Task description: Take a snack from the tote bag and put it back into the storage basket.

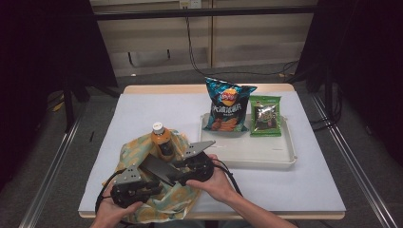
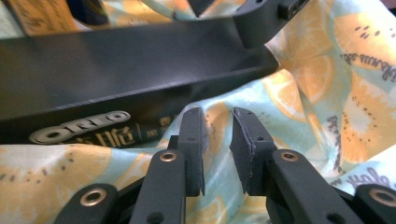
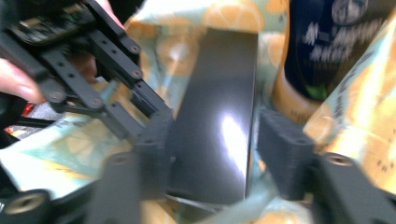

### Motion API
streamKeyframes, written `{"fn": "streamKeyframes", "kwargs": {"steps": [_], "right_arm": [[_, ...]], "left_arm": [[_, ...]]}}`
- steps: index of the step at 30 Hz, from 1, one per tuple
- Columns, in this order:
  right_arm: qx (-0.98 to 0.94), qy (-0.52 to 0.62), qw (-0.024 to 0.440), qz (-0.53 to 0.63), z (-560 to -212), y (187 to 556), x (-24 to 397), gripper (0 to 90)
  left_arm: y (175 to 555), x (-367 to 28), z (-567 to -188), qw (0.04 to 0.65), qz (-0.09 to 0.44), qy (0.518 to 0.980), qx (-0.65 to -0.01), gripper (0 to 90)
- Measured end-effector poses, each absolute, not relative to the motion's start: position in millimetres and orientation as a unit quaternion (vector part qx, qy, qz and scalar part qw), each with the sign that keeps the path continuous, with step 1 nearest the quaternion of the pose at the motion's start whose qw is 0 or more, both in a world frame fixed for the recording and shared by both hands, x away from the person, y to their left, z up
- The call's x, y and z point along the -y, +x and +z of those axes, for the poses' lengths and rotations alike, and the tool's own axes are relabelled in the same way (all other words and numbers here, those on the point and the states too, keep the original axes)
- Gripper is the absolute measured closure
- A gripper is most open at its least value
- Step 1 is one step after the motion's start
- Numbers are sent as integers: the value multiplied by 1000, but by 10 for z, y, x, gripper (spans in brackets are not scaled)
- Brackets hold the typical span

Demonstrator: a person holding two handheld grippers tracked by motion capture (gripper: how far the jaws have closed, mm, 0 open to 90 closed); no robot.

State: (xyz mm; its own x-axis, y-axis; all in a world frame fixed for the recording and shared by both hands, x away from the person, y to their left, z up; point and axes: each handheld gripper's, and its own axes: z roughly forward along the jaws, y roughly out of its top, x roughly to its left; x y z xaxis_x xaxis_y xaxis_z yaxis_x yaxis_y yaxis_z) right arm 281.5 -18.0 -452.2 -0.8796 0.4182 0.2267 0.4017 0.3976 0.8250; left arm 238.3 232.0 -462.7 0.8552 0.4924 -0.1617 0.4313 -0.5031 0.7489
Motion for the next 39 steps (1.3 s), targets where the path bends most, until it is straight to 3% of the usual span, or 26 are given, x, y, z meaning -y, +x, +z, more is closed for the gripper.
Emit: {"fn": "streamKeyframes", "kwargs": {"steps": [1,3,14,29,34,39], "right_arm": [[-835,253,9,488,-4545,2805,182,343],[-836,253,5,487,-4582,2764,172,326],[-844,247,29,476,-4710,2711,104,369],[-853,251,26,457,-4809,2896,-107,316],[-862,246,33,443,-4749,2956,-147,416],[-862,251,24,439,-4652,3011,-110,432]], "left_arm": [[2374,-2310,-4631,417,34,869,-265,725],[2351,-2301,-4633,412,31,873,-259,720],[2340,-2325,-4660,407,23,874,-265,719],[2357,-2276,-4693,397,15,883,-251,706],[2345,-2266,-4683,408,12,878,-249,694],[2338,-2264,-4645,416,13,875,-245,652]]}}
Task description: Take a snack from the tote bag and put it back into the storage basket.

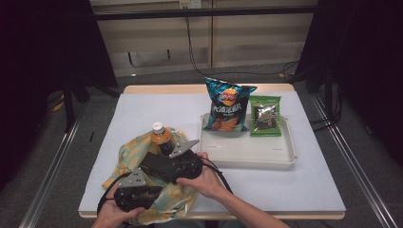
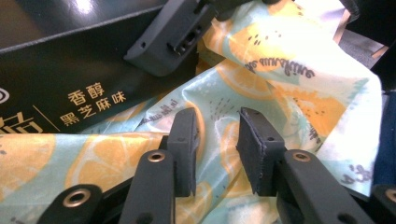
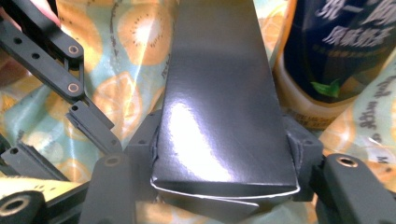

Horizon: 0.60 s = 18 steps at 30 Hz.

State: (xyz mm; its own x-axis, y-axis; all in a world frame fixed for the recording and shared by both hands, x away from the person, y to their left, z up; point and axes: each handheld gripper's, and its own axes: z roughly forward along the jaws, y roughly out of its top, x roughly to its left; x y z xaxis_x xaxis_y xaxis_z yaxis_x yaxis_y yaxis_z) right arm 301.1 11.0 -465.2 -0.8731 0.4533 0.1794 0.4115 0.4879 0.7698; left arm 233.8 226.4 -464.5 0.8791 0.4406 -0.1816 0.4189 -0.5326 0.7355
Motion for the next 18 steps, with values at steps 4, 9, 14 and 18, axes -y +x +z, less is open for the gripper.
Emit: {"fn": "streamKeyframes", "kwargs": {"steps": [4,9,14,18], "right_arm": [[-853,255,16,455,-4598,3017,-70,433],[-845,253,13,471,-4493,3001,11,433],[-844,255,11,472,-4453,3005,58,433],[-845,258,11,469,-4465,3025,48,433]], "left_arm": [[2323,-2260,-4574,443,18,860,-251,592],[2260,-2342,-4465,493,23,829,-263,515],[2207,-2347,-4373,539,7,802,-259,492],[2192,-2245,-4379,541,-12,804,-248,461]]}}
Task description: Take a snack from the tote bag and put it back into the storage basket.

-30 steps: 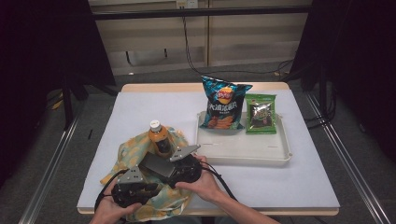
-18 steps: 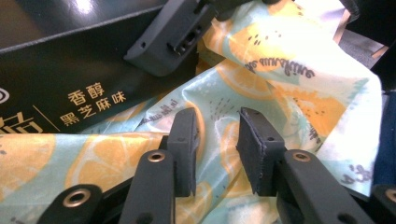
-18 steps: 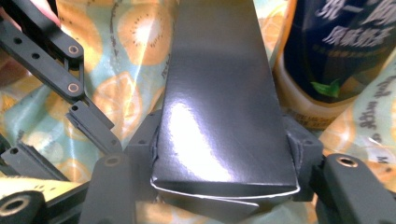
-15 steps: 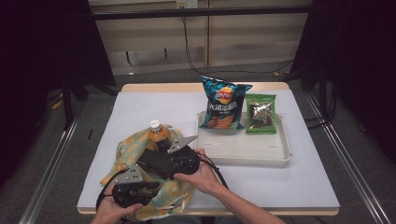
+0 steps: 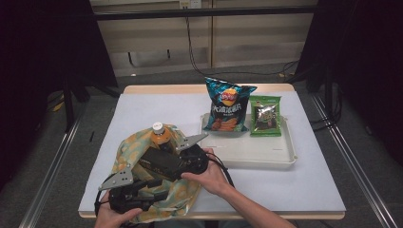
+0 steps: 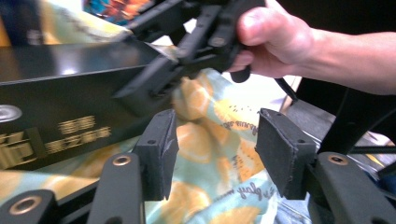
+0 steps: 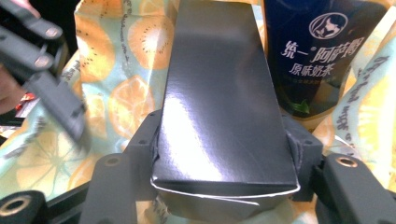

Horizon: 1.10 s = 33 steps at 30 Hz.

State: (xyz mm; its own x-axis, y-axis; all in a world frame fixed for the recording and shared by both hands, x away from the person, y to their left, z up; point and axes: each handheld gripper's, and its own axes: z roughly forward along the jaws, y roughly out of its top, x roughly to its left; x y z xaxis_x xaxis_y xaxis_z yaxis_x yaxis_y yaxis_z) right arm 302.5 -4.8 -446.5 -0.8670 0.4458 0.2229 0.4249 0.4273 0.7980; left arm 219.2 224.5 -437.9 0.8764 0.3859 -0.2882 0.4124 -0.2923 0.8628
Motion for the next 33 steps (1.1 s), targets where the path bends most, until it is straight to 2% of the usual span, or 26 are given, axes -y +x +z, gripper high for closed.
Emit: {"fn": "streamKeyframes", "kwargs": {"steps": [3,4,6,8,10,18,23,33], "right_arm": [[-845,259,11,468,-4490,3038,24,433],[-845,260,7,467,-4495,3039,16,433],[-845,261,8,467,-4500,3041,0,433],[-845,260,8,467,-4500,3044,-7,433],[-844,261,5,468,-4490,3047,1,433],[-841,264,6,472,-4306,3035,20,433],[-843,259,6,472,-4225,2980,41,433],[-850,238,16,469,-4107,2814,261,434]], "left_arm": [[2191,-2158,-4395,533,-15,811,-239,474],[2200,-2135,-4411,527,-16,816,-235,511],[2208,-2087,-4451,518,-19,823,-232,614],[2224,-2058,-4476,504,-13,832,-231,761],[2247,-2037,-4508,491,-14,840,-229,841],[2341,-2015,-4634,437,0,864,-251,898],[2392,-2069,-4663,422,5,863,-277,900],[2408,-2167,-4629,436,13,851,-293,900]]}}
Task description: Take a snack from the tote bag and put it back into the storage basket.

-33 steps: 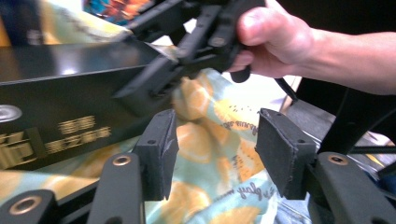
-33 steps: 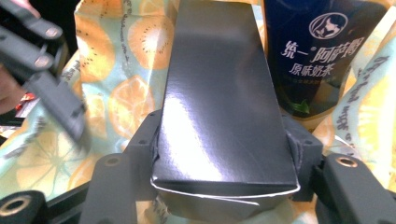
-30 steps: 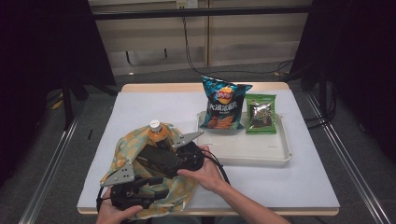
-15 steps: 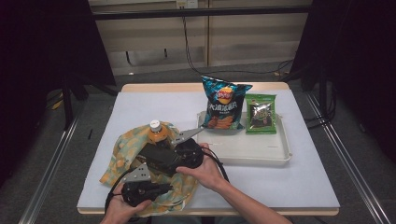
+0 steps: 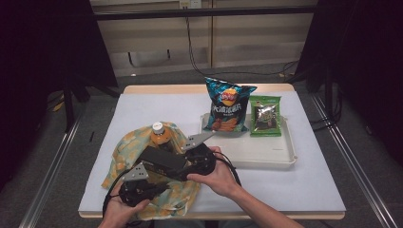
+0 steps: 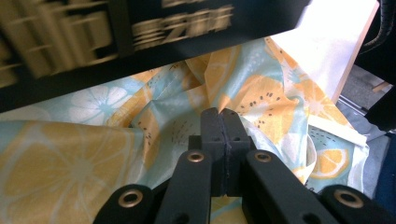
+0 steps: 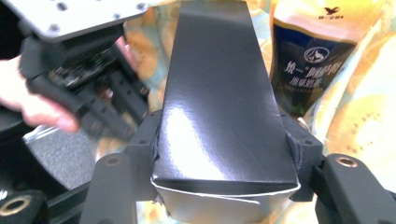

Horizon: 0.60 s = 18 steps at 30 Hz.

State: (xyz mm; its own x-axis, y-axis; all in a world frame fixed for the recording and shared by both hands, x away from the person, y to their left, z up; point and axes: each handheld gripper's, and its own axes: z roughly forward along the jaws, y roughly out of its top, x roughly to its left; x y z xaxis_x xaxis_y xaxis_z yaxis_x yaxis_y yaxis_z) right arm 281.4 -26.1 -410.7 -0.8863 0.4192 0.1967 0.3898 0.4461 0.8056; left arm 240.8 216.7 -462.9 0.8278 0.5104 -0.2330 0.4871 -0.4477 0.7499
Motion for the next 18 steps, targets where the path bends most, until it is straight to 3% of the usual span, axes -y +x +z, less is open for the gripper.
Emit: {"fn": "streamKeyframes", "kwargs": {"steps": [8,18], "right_arm": [[-851,234,24,470,-4085,2781,568,434],[-843,228,13,486,-4069,2754,809,435]], "left_arm": [[2407,-2241,-4570,468,15,836,-287,867],[2360,-2327,-4499,490,32,821,-291,722]]}}
